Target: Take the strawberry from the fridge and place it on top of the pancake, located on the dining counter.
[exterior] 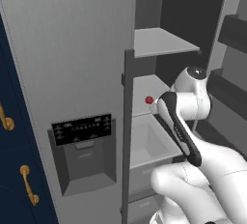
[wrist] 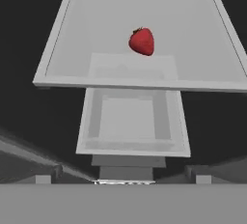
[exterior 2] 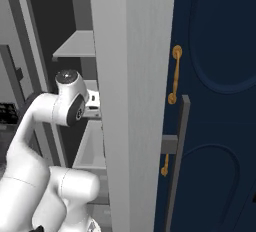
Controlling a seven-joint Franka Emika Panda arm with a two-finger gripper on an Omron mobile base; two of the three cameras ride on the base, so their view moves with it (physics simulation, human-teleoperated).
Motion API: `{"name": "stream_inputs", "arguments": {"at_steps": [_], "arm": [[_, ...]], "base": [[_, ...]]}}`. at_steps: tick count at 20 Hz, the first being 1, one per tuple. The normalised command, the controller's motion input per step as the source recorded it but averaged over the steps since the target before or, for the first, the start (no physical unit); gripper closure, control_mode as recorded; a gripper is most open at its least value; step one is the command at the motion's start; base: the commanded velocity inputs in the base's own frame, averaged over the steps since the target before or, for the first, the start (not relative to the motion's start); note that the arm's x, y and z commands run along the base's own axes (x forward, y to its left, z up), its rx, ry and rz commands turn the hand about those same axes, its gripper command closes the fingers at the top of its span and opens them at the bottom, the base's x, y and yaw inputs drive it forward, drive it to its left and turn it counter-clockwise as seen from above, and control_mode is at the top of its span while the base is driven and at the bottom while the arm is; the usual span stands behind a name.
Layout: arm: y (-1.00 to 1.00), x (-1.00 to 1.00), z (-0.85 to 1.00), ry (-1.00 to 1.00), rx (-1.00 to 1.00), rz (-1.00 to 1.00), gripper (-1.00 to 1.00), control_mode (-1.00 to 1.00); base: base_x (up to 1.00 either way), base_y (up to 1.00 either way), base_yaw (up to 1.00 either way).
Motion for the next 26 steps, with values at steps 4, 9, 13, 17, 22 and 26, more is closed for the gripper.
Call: {"name": "stream_inputs", "arguments": {"at_steps": [4, 9, 13, 17, 22, 26], "arm": [[0.00, 0.83, 0.00, 0.00, 0.02, 0.02, -1.00, -1.00], [0.00, 0.40, -0.04, 0.00, 0.00, 0.00, -1.00, -1.00], [0.00, 0.58, -0.06, 0.04, 0.00, 0.00, -1.00, -1.00], [0.00, 0.38, -0.20, 0.00, 0.00, 0.00, -1.00, -1.00], [0.00, 0.37, -0.12, 0.00, 0.00, 0.00, -1.00, -1.00], [0.00, 0.34, -0.18, 0.00, 0.00, 0.00, -1.00, -1.00]], "base": [[0.00, 0.00, 0.00], [0.00, 0.00, 0.00], [0.00, 0.00, 0.00], [0.00, 0.00, 0.00], [0.00, 0.00, 0.00], [0.00, 0.00, 0.00]]}}
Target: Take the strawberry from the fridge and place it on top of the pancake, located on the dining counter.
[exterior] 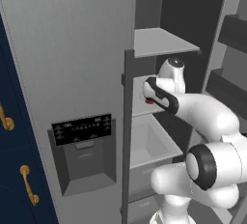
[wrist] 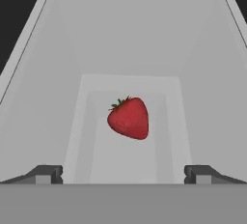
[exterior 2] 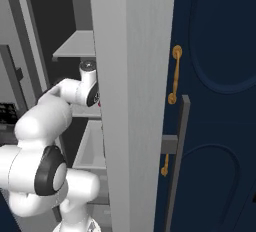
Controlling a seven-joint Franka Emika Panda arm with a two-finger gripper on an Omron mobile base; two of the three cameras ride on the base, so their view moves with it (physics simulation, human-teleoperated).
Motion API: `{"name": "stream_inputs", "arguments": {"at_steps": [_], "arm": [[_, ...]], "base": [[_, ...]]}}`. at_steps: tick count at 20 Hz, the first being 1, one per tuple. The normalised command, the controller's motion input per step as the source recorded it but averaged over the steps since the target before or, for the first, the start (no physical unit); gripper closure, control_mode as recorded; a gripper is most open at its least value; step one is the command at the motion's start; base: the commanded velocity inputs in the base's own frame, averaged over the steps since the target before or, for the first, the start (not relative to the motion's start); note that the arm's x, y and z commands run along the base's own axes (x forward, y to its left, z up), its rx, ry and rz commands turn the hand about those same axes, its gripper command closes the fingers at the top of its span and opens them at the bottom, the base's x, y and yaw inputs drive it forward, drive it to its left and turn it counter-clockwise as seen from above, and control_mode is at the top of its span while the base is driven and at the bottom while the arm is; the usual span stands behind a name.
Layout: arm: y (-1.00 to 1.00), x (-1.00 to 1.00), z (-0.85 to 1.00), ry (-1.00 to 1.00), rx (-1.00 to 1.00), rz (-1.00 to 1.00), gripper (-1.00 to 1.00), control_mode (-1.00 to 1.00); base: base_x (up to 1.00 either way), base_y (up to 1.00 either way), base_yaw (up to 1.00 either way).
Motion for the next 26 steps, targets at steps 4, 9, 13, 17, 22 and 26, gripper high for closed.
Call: {"name": "stream_inputs", "arguments": {"at_steps": [4, 9, 13, 17, 22, 26], "arm": [[0.00, 0.23, -0.23, 0.00, 0.00, 0.00, -1.00, -1.00], [0.00, 0.21, -0.15, 0.00, 0.00, 0.00, -1.00, -1.00], [0.00, 0.26, -0.01, 0.00, 0.00, 0.02, -1.00, -1.00], [0.00, 0.28, -0.04, 0.00, 0.00, 0.07, -1.00, -1.00], [0.00, 0.04, -0.15, 0.00, -0.01, 0.06, -1.00, -1.00], [0.00, 0.00, -0.04, 0.00, 0.00, 0.11, -1.00, -1.00]], "base": [[0.00, 0.00, 0.00], [0.00, 0.00, 0.00], [0.00, 0.00, 0.00], [0.00, 0.00, 0.00], [0.00, 0.00, 0.00], [0.00, 0.00, 0.00]]}}
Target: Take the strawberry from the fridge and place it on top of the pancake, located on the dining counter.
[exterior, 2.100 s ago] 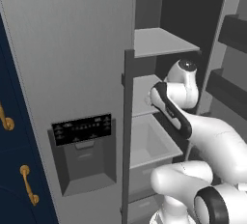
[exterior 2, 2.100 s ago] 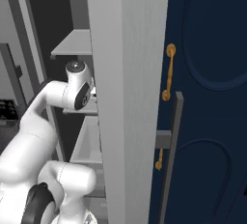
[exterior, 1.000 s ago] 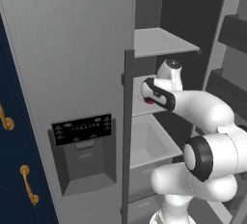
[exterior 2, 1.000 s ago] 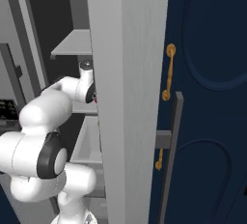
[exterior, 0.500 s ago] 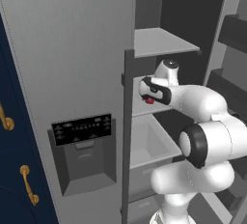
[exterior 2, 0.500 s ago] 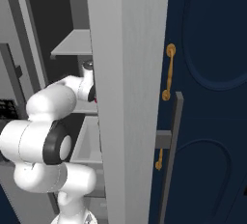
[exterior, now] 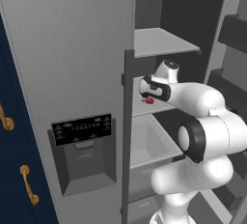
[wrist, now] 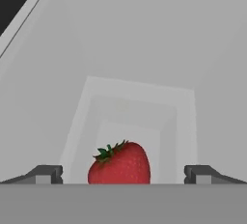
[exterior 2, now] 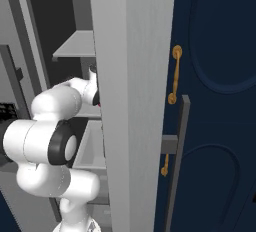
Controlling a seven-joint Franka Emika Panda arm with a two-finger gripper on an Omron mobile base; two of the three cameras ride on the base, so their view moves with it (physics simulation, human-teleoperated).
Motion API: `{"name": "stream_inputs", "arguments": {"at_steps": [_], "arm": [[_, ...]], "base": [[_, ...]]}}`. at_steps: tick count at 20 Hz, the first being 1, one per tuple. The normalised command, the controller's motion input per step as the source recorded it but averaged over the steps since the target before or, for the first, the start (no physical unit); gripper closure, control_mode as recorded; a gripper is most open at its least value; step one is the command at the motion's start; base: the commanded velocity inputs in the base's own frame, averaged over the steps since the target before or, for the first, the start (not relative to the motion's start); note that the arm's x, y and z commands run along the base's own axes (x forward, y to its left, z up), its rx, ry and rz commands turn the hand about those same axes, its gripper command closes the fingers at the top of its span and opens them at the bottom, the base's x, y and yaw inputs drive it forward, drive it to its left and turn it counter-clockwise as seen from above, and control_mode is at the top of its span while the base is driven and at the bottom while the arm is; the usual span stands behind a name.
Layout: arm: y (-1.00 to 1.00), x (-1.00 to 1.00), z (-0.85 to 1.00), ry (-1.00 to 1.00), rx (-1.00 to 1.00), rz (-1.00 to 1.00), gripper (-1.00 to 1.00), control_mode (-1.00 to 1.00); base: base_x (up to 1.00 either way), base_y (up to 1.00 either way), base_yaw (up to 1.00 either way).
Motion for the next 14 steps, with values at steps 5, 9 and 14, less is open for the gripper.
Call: {"name": "stream_inputs", "arguments": {"at_steps": [5, 9, 14], "arm": [[0.00, 0.00, -0.08, 0.00, 0.00, 0.10, -1.00, -1.00], [0.00, 0.03, -0.14, 0.00, -0.01, 0.07, -1.00, -1.00], [0.00, 0.03, -0.21, 0.00, -0.01, 0.05, -1.00, -1.00]], "base": [[0.00, 0.00, 0.00], [0.00, 0.00, 0.00], [0.00, 0.00, 0.00]]}}
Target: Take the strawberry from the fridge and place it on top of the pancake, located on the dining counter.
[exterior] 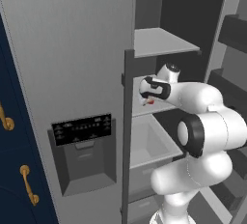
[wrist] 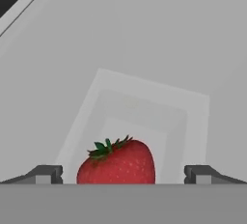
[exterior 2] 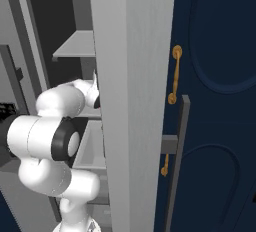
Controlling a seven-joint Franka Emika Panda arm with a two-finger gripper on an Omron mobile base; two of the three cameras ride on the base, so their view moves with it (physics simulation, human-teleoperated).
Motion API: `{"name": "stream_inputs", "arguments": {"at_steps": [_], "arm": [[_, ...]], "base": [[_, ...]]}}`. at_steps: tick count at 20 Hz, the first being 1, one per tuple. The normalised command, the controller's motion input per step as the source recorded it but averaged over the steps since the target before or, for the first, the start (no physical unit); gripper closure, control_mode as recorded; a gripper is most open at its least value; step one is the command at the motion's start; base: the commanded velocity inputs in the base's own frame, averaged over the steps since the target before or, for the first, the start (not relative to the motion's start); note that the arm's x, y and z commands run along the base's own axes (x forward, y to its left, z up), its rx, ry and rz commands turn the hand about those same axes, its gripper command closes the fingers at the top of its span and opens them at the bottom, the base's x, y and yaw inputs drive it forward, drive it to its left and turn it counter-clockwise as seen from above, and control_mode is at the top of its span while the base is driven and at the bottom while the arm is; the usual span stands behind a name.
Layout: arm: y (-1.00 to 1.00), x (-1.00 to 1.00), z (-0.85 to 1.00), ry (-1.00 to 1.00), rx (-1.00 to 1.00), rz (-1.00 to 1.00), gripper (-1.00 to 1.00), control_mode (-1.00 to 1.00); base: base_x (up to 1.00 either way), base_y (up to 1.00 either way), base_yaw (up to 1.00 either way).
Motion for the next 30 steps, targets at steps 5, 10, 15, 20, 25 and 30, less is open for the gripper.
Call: {"name": "stream_inputs", "arguments": {"at_steps": [5, 10, 15, 20, 25, 30], "arm": [[0.05, 0.05, -0.10, 0.00, 0.00, 0.02, -1.00, -1.00], [0.04, 0.25, -0.02, 0.00, 0.00, 0.00, -1.00, -1.00], [0.00, 0.09, -0.02, 0.00, 0.00, 0.00, -1.00, -1.00], [0.00, 0.00, -0.17, 0.01, 0.00, 0.00, 1.00, -1.00], [0.00, -0.01, -0.11, 0.01, 0.00, 0.00, 1.00, -1.00], [0.00, -0.40, 0.01, -0.07, 0.00, -0.03, 1.00, -1.00]], "base": [[0.00, 0.00, 0.00], [0.00, 0.00, 0.00], [0.00, 0.00, 0.00], [0.00, 0.00, 0.00], [0.00, 0.00, 0.00], [0.00, 0.00, 0.00]]}}
